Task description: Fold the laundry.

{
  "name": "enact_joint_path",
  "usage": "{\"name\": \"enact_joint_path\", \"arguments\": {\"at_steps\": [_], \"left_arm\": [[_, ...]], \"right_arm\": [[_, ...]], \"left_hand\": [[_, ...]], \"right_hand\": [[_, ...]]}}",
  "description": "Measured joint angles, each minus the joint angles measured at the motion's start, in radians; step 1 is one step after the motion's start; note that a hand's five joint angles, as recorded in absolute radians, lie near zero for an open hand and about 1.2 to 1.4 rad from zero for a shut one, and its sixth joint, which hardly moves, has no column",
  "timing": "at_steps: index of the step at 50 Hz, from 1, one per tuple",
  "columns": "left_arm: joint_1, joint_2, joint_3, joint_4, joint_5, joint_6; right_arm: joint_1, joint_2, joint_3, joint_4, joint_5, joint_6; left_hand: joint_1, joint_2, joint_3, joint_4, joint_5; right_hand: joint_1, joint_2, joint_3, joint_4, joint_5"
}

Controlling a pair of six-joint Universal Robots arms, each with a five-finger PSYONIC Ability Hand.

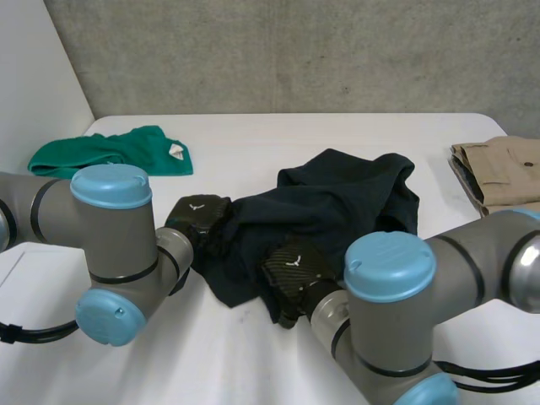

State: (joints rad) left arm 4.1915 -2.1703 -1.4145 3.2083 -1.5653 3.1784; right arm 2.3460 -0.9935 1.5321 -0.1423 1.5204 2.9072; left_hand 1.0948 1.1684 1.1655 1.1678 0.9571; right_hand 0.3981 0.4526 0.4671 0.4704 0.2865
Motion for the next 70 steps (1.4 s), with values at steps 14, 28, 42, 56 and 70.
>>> {"name": "enact_joint_path", "arguments": {"at_steps": [14, 28, 42, 56, 70], "left_arm": [[0.015, 0.000, 0.000, -0.001, 0.001, 0.000], [0.029, 0.202, 0.000, -0.049, 0.005, 0.001], [0.055, 0.597, 0.065, -0.092, 0.007, 0.073], [0.053, 0.806, 0.210, -0.095, 0.001, 0.081], [0.079, 0.546, 0.241, -0.092, -0.001, 0.087]], "right_arm": [[0.028, 0.105, -0.081, -0.052, 0.074, -0.136], [-0.091, -0.166, -0.093, 0.013, 0.092, -0.136], [-0.378, -0.474, -0.323, 0.324, -0.106, -0.058], [-0.558, -0.561, -0.570, 0.517, -0.299, 0.152], [-0.629, -0.299, -0.568, 0.513, -0.453, 0.265]], "left_hand": [[0.000, 0.002, 0.002, 0.002, 0.000], [0.020, 0.022, 0.023, 0.030, 0.024], [0.020, 0.023, 0.024, 0.030, 0.027], [0.020, 0.026, 0.027, 0.030, 0.030], [0.020, 0.026, 0.027, 0.030, 0.030]], "right_hand": [[0.517, 0.681, 0.688, 0.684, 0.667], [0.584, 0.712, 0.716, 0.707, 0.690], [0.598, 0.725, 0.716, 0.707, 0.690], [0.603, 0.731, 0.716, 0.707, 0.690], [0.603, 0.731, 0.716, 0.707, 0.690]]}}
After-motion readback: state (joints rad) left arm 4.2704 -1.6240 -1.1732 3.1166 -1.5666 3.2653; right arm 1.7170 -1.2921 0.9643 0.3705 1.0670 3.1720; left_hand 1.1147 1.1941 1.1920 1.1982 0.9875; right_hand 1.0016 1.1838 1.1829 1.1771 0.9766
